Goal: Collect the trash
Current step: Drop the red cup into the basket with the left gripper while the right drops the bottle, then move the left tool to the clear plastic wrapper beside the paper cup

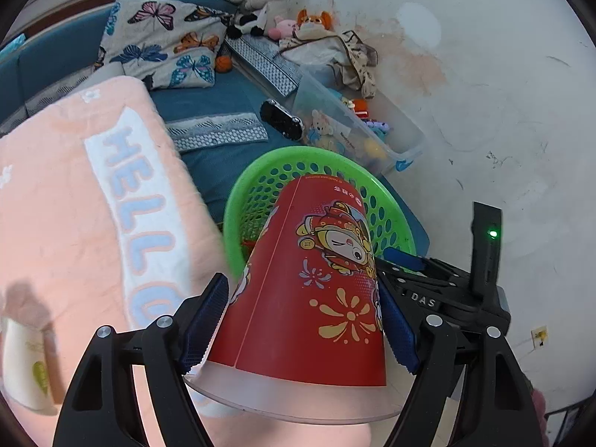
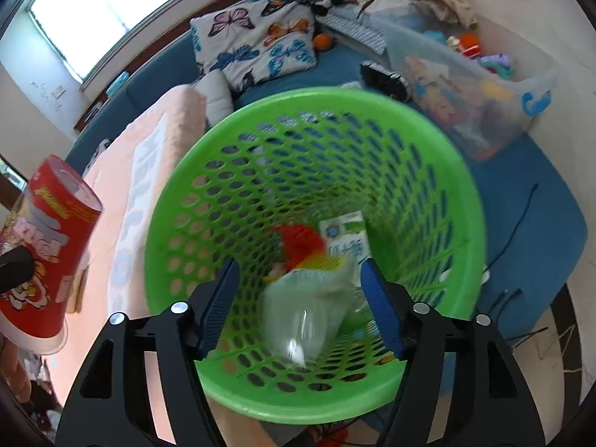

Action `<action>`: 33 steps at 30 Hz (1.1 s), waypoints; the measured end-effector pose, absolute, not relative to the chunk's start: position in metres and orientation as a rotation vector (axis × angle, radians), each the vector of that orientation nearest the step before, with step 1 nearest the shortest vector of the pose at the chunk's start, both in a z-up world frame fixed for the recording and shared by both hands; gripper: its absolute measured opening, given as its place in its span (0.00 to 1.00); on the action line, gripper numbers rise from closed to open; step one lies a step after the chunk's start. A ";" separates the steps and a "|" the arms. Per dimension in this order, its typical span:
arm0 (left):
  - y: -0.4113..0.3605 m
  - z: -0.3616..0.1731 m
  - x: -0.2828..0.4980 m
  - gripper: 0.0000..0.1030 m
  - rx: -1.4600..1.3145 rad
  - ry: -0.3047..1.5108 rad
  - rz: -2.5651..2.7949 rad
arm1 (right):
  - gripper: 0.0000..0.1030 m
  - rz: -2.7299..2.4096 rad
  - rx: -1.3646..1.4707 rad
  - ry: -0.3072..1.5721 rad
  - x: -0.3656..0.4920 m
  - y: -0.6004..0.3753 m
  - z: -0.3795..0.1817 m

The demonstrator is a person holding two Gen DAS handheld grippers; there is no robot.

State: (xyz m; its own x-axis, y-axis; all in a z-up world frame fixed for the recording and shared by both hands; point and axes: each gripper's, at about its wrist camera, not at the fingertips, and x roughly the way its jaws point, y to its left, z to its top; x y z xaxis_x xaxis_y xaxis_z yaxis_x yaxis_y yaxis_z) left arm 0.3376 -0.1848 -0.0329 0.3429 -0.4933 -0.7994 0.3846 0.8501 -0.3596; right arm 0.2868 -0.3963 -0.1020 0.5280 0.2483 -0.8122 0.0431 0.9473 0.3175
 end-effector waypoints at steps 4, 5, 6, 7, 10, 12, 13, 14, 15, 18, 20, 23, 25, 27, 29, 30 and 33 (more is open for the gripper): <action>-0.201 -0.044 0.350 0.73 -0.112 1.102 -0.560 | 0.68 0.118 0.309 0.980 0.281 -0.403 -0.096; -0.205 -0.047 0.353 0.73 -0.117 1.109 -0.559 | 0.68 0.109 0.304 0.967 0.279 -0.406 -0.094; -0.209 -0.050 0.356 0.73 -0.116 1.114 -0.560 | 0.69 0.102 0.300 0.960 0.278 -0.408 -0.093; -0.211 -0.051 0.358 0.74 -0.115 1.117 -0.556 | 0.69 0.092 0.290 0.949 0.277 -0.410 -0.091; -0.222 -0.061 0.363 0.74 -0.106 1.138 -0.556 | 0.70 0.063 0.257 0.933 0.272 -0.417 -0.089; -0.228 -0.066 0.365 0.74 -0.104 1.157 -0.561 | 0.70 0.057 0.254 0.929 0.271 -0.420 -0.089; -0.229 -0.068 0.365 0.74 -0.101 1.162 -0.559 | 0.71 0.055 0.261 0.926 0.270 -0.422 -0.089; -0.231 -0.070 0.366 0.74 -0.094 1.169 -0.555 | 0.71 0.056 0.266 0.923 0.270 -0.424 -0.089; -0.233 -0.071 0.366 0.74 -0.091 1.172 -0.556 | 0.71 0.054 0.270 0.920 0.270 -0.425 -0.089; -0.235 -0.074 0.367 0.75 -0.088 1.179 -0.558 | 0.71 0.056 0.277 0.915 0.268 -0.426 -0.089; -0.235 -0.075 0.367 0.83 -0.095 1.180 -0.556 | 0.71 0.060 0.277 0.915 0.267 -0.425 -0.089; -0.231 -0.074 0.366 0.84 -0.116 1.176 -0.566 | 0.71 0.058 0.278 0.905 0.263 -0.425 -0.085; -0.226 -0.069 0.362 0.84 -0.119 1.165 -0.567 | 0.71 0.058 0.280 0.895 0.260 -0.425 -0.082; -0.218 -0.063 0.356 0.84 -0.119 1.142 -0.569 | 0.71 0.065 0.277 0.885 0.257 -0.422 -0.077; -0.209 -0.056 0.349 0.84 -0.108 1.121 -0.555 | 0.71 0.078 0.270 0.877 0.253 -0.417 -0.072; -0.204 -0.052 0.347 0.84 -0.111 1.112 -0.553 | 0.71 0.085 0.260 0.872 0.251 -0.412 -0.068; -0.184 -0.039 0.335 0.84 -0.110 1.074 -0.532 | 0.71 0.108 0.247 0.864 0.247 -0.401 -0.062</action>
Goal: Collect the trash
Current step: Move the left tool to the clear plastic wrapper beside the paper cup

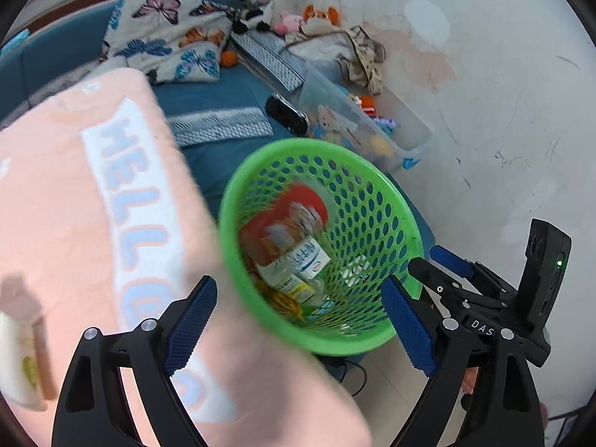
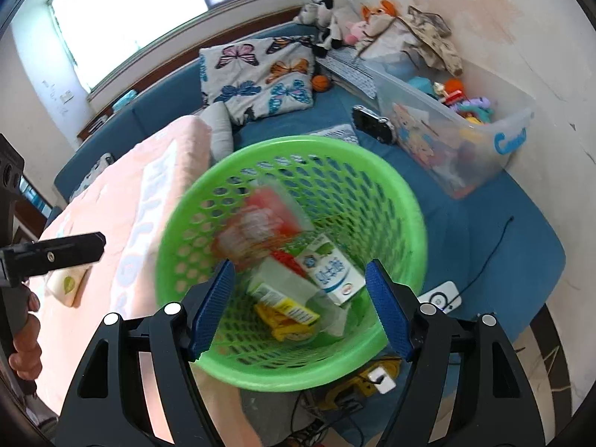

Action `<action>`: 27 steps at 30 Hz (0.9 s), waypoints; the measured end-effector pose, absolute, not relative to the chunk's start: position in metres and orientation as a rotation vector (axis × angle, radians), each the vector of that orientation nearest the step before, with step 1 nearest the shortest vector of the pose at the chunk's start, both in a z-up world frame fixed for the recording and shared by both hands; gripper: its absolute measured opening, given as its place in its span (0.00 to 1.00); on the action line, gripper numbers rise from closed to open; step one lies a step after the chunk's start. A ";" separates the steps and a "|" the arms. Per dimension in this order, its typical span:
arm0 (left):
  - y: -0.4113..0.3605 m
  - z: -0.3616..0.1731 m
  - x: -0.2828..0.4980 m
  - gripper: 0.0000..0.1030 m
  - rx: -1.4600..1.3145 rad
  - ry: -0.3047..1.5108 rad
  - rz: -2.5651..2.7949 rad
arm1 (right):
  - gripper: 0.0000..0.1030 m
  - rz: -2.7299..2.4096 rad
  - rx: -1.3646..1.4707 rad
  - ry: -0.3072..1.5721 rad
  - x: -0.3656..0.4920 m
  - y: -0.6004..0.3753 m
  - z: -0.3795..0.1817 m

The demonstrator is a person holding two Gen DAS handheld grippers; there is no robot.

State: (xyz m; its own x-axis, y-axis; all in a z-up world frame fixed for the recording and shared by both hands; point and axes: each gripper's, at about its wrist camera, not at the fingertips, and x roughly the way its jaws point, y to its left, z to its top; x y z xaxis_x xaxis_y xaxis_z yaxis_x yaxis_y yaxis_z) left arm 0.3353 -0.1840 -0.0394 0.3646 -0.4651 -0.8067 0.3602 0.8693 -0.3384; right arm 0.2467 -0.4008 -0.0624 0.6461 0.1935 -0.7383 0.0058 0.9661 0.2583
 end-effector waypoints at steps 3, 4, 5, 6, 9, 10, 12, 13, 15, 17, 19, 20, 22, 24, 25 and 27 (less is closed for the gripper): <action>-0.164 -0.028 0.326 0.84 -0.098 1.040 -0.503 | 0.72 0.142 0.226 0.861 0.242 -0.382 -0.056; -0.156 -0.025 0.322 0.84 -0.099 1.030 -0.500 | 0.72 0.150 0.220 0.859 0.241 -0.377 -0.054; -0.147 -0.020 0.318 0.84 -0.097 1.015 -0.490 | 0.72 0.157 0.215 0.858 0.239 -0.372 -0.053; -0.140 -0.017 0.314 0.84 -0.091 1.009 -0.483 | 0.72 0.170 0.208 0.858 0.238 -0.365 -0.051; -0.117 -0.009 0.305 0.84 -0.068 0.979 -0.448 | 0.73 0.197 0.192 0.856 0.237 -0.347 -0.047; -0.112 -0.008 0.303 0.84 -0.065 0.976 -0.441 | 0.73 0.209 0.189 0.858 0.237 -0.341 -0.046; -0.093 -0.004 0.298 0.84 -0.065 0.960 -0.408 | 0.73 0.227 0.187 0.860 0.237 -0.331 -0.045; -0.085 -0.003 0.296 0.84 -0.066 0.957 -0.397 | 0.73 0.240 0.183 0.861 0.237 -0.322 -0.044; -0.064 -0.001 0.293 0.84 -0.084 0.946 -0.371 | 0.73 0.261 0.167 0.861 0.238 -0.306 -0.042; -0.043 -0.002 0.292 0.84 -0.101 0.940 -0.338 | 0.73 0.281 0.159 0.865 0.239 -0.293 -0.042; -0.023 -0.002 0.289 0.84 -0.113 0.934 -0.307 | 0.73 0.308 0.153 0.873 0.242 -0.277 -0.042; -0.013 -0.002 0.288 0.84 -0.117 0.930 -0.293 | 0.73 0.322 0.151 0.878 0.243 -0.269 -0.042; 0.003 -0.004 0.285 0.84 -0.130 0.926 -0.269 | 0.73 0.348 0.141 0.886 0.244 -0.253 -0.043; 0.022 -0.006 0.282 0.84 -0.148 0.921 -0.242 | 0.73 0.365 0.124 0.889 0.245 -0.238 -0.043; 0.033 -0.007 0.281 0.84 -0.159 0.921 -0.227 | 0.73 0.377 0.115 0.892 0.244 -0.228 -0.043; 0.049 -0.009 0.278 0.84 -0.177 0.917 -0.208 | 0.73 0.395 0.096 0.894 0.245 -0.210 -0.041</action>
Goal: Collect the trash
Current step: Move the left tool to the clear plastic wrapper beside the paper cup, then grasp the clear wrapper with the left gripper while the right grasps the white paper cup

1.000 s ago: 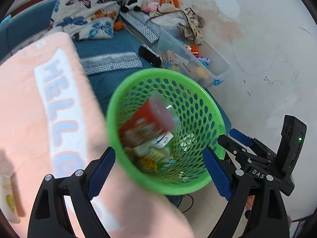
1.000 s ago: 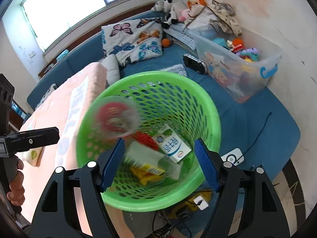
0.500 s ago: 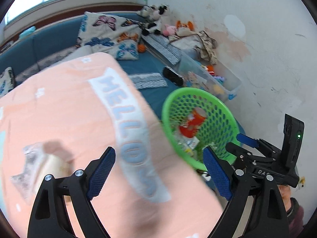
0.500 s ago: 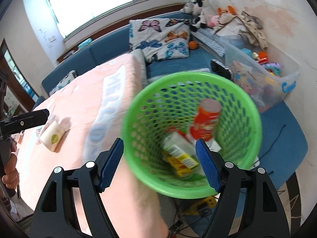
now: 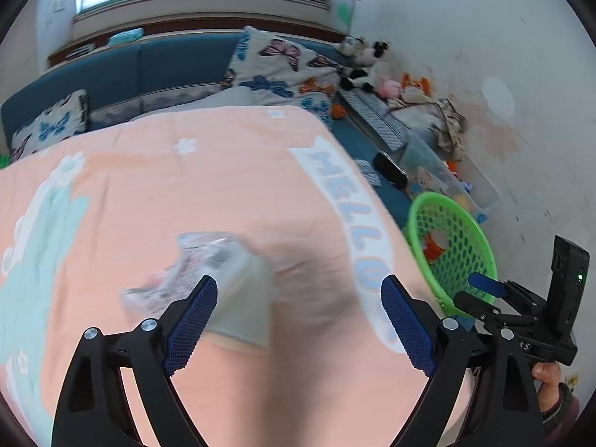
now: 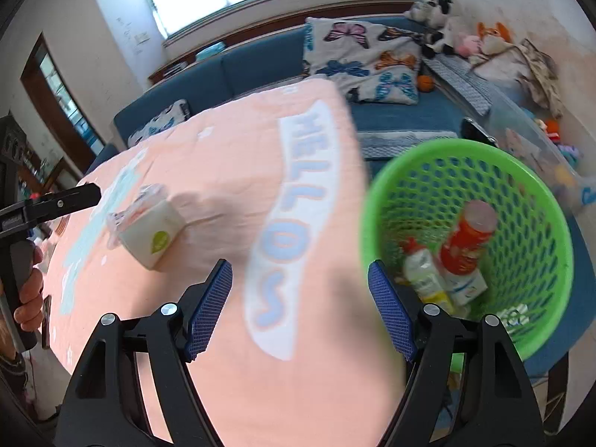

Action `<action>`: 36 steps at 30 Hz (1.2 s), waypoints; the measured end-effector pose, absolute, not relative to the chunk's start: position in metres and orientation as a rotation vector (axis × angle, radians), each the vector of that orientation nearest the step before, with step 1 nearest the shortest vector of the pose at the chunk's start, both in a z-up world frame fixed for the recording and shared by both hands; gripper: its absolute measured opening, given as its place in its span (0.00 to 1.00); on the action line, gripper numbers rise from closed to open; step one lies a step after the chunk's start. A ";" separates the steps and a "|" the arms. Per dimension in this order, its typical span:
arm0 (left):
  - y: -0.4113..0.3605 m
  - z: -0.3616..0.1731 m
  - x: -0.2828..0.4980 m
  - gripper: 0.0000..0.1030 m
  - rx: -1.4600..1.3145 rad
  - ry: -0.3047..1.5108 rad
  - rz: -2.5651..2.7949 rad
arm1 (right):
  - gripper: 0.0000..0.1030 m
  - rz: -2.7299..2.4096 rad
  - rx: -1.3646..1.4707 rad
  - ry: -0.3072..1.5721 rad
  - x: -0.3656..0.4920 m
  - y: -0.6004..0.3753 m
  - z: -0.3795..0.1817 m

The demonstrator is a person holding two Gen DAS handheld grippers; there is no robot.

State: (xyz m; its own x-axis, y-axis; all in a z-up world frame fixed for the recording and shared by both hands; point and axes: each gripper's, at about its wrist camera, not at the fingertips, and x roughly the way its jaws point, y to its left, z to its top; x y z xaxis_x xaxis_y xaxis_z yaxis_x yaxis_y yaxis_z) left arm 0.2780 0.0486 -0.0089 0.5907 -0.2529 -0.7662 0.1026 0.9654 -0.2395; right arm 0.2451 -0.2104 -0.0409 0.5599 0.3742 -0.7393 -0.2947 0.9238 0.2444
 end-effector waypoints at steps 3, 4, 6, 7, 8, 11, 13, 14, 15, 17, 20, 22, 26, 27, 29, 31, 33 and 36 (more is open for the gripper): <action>0.071 -0.011 0.274 0.84 -0.203 0.912 -0.186 | 0.73 0.416 0.075 0.895 0.247 -0.188 -0.037; 0.080 -0.013 0.273 0.84 -0.212 0.912 -0.176 | 0.73 0.422 0.068 0.895 0.248 -0.184 -0.036; 0.089 -0.016 0.272 0.84 -0.219 0.915 -0.164 | 0.73 0.431 0.050 0.892 0.249 -0.170 -0.033; 0.093 -0.018 0.273 0.84 -0.222 0.918 -0.159 | 0.73 0.436 0.047 0.894 0.250 -0.166 -0.034; 0.100 -0.021 0.272 0.84 -0.227 0.924 -0.159 | 0.73 0.440 0.040 0.896 0.251 -0.160 -0.033; 0.111 -0.032 0.273 0.84 -0.234 0.945 -0.149 | 0.73 0.441 0.023 0.900 0.252 -0.148 -0.033; 0.114 -0.040 0.273 0.84 -0.228 0.961 -0.168 | 0.73 0.438 0.011 0.902 0.251 -0.144 -0.032; 0.115 -0.043 0.273 0.84 -0.226 0.963 -0.178 | 0.73 0.437 0.005 0.903 0.251 -0.141 -0.031; 0.114 -0.045 0.274 0.84 -0.223 0.965 -0.186 | 0.73 0.434 -0.002 0.903 0.251 -0.138 -0.030; 0.111 -0.049 0.276 0.85 -0.190 0.970 -0.189 | 0.73 0.429 -0.013 0.905 0.251 -0.135 -0.029; 0.100 -0.053 0.278 0.86 -0.092 0.967 -0.184 | 0.73 0.423 -0.022 0.909 0.252 -0.129 -0.028; 0.096 -0.055 0.281 0.86 -0.033 0.962 -0.166 | 0.73 0.424 -0.028 0.914 0.253 -0.124 -0.028; 0.100 -0.060 0.289 0.86 -0.019 0.968 -0.154 | 0.73 0.421 -0.043 0.922 0.255 -0.116 -0.030; 0.102 -0.061 0.292 0.86 -0.015 0.970 -0.142 | 0.73 0.420 -0.044 0.923 0.256 -0.116 -0.030; 0.106 -0.064 0.297 0.86 -0.014 0.980 -0.132 | 0.73 0.418 -0.045 0.928 0.258 -0.114 -0.032; 0.110 -0.066 0.301 0.86 -0.007 0.985 -0.108 | 0.73 0.416 -0.044 0.932 0.260 -0.112 -0.033; 0.115 -0.069 0.304 0.86 -0.035 0.992 -0.101 | 0.73 0.415 -0.040 0.938 0.263 -0.112 -0.035; 0.129 -0.073 0.309 0.78 -0.123 0.997 -0.118 | 0.73 0.423 -0.026 0.953 0.266 -0.109 -0.038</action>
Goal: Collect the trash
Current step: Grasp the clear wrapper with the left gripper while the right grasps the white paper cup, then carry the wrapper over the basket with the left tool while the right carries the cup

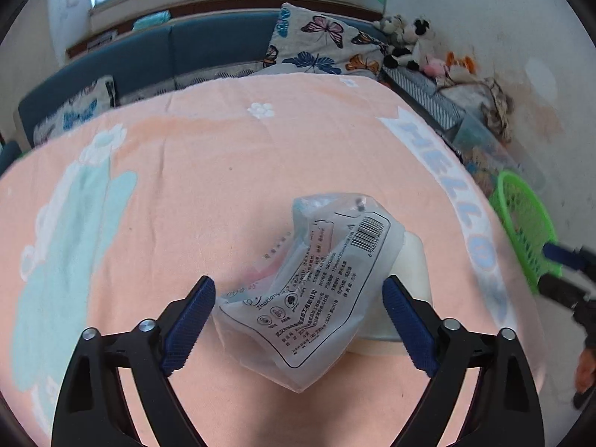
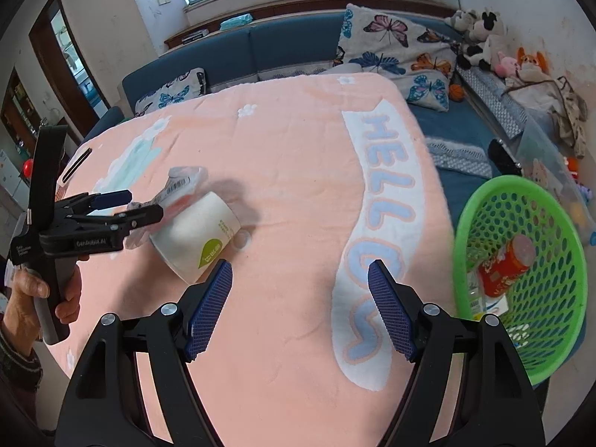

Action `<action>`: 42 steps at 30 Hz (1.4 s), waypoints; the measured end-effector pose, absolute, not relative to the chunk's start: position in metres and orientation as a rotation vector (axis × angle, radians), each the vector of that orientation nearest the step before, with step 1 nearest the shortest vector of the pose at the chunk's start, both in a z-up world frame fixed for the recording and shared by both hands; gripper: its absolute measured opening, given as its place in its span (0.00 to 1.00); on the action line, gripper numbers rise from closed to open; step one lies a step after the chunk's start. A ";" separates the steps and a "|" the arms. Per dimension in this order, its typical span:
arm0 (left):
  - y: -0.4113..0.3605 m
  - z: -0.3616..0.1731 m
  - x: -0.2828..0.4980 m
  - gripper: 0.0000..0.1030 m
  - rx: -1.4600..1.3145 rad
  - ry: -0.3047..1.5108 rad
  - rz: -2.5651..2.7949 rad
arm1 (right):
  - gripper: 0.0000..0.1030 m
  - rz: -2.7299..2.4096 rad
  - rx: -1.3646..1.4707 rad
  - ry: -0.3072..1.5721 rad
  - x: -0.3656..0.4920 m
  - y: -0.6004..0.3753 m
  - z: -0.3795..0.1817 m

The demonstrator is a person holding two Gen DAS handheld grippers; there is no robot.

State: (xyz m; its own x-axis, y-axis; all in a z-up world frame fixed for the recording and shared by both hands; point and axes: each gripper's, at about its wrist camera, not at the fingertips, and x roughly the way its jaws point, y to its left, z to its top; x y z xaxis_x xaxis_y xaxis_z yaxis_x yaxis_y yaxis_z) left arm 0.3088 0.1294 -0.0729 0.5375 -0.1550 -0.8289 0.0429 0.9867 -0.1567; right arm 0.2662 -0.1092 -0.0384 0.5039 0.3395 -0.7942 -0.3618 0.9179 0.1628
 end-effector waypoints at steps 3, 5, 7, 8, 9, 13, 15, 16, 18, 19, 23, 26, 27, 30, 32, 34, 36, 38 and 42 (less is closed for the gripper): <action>0.143 -0.083 0.314 0.63 -0.221 1.037 -0.138 | 0.73 0.446 0.004 0.982 0.271 -0.104 -0.045; 0.151 -0.090 0.314 0.57 -0.264 1.048 -0.137 | 0.73 0.458 0.015 0.995 0.273 -0.099 -0.049; 0.158 -0.095 0.311 0.53 -0.296 1.054 -0.145 | 0.73 0.477 0.031 1.015 0.275 -0.094 -0.052; 0.159 -0.096 0.310 0.52 -0.303 1.055 -0.146 | 0.73 0.487 0.043 1.030 0.277 -0.090 -0.055; 0.161 -0.098 0.309 0.51 -0.309 1.054 -0.145 | 0.73 0.497 0.055 1.047 0.279 -0.086 -0.058; 0.163 -0.101 0.303 0.51 -0.323 1.053 -0.145 | 0.68 0.532 0.113 1.101 0.288 -0.073 -0.066; 0.163 -0.102 0.301 0.53 -0.320 1.054 -0.137 | 0.68 0.546 0.151 1.119 0.292 -0.067 -0.069; 0.162 -0.103 0.299 0.53 -0.323 1.051 -0.142 | 0.68 0.556 0.181 1.134 0.296 -0.063 -0.072; 0.161 -0.104 0.296 0.53 -0.314 1.047 -0.148 | 0.68 0.562 0.213 1.152 0.300 -0.058 -0.075; 0.160 -0.104 0.295 0.51 -0.304 1.046 -0.148 | 0.68 0.569 0.235 1.163 0.303 -0.054 -0.077; 0.160 -0.108 0.294 0.32 -0.296 1.044 -0.158 | 0.68 0.576 0.297 1.196 0.311 -0.041 -0.083; 0.159 -0.106 0.295 0.20 -0.293 1.035 -0.171 | 0.68 0.569 0.335 1.213 0.317 -0.033 -0.089; 0.158 -0.105 0.294 0.16 -0.288 1.031 -0.174 | 0.68 0.563 0.351 1.223 0.320 -0.031 -0.092; 0.155 -0.104 0.292 0.12 -0.270 1.021 -0.173 | 0.70 0.573 0.445 1.256 0.327 -0.032 -0.103; 0.155 -0.104 0.290 0.10 -0.271 1.020 -0.173 | 0.70 0.591 0.496 1.281 0.330 -0.032 -0.110; 0.156 -0.104 0.290 0.09 -0.277 1.018 -0.170 | 0.68 0.605 0.546 1.300 0.332 -0.033 -0.116; 0.157 -0.103 0.289 0.09 -0.282 1.016 -0.168 | 0.63 0.633 0.581 1.305 0.332 -0.035 -0.118; 0.157 -0.101 0.287 0.09 -0.280 1.012 -0.170 | 0.62 0.636 0.574 1.293 0.330 -0.038 -0.114; 0.155 -0.096 0.285 0.08 -0.284 1.001 -0.174 | 0.61 0.651 0.570 1.276 0.325 -0.045 -0.110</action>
